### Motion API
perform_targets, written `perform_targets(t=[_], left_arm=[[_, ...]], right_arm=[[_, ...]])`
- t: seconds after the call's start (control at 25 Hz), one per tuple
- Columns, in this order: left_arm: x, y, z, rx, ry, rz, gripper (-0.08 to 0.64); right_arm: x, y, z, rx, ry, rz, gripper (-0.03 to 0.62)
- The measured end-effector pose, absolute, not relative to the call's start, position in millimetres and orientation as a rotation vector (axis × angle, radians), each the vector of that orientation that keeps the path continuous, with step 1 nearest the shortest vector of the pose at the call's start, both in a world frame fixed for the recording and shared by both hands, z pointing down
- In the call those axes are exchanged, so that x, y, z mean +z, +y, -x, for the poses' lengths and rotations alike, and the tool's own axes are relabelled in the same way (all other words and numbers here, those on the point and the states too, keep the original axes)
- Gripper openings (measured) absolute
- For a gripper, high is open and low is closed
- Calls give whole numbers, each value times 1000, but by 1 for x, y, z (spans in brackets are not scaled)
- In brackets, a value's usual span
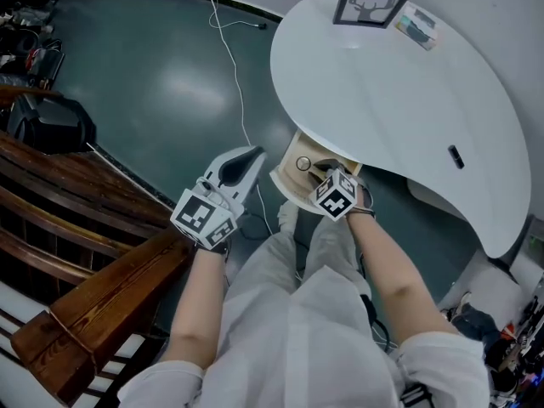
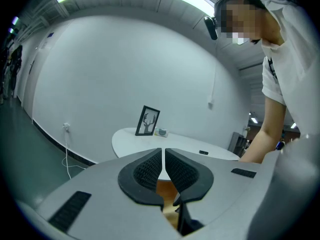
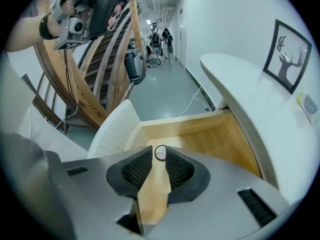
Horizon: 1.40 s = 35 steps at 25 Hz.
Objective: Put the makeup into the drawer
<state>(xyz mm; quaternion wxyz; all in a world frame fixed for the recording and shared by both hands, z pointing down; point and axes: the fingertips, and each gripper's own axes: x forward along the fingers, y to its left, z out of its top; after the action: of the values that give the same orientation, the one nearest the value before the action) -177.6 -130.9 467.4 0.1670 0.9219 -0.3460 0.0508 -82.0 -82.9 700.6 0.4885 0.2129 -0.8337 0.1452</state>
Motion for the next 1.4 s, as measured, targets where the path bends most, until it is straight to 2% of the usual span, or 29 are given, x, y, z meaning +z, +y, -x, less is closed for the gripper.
perform_targets(t=[0.16,0.48,0.88,1.4], left_arm=[[455,-133,165,135,-956,-2651,25],[432,-138,125,116,-866,-2704,25],[417,-157,61,138,-722,-2774,25],[409,-177,-16,124,-656,-2788,24]], right_arm=[[671,-79,70,361,-2059,-596,44],[609,-77,18,387,-2088,-801,18],[559,-94,-105,407,-1992,-1058,12],[543,-110,-254,370,-1805,-1143,12]])
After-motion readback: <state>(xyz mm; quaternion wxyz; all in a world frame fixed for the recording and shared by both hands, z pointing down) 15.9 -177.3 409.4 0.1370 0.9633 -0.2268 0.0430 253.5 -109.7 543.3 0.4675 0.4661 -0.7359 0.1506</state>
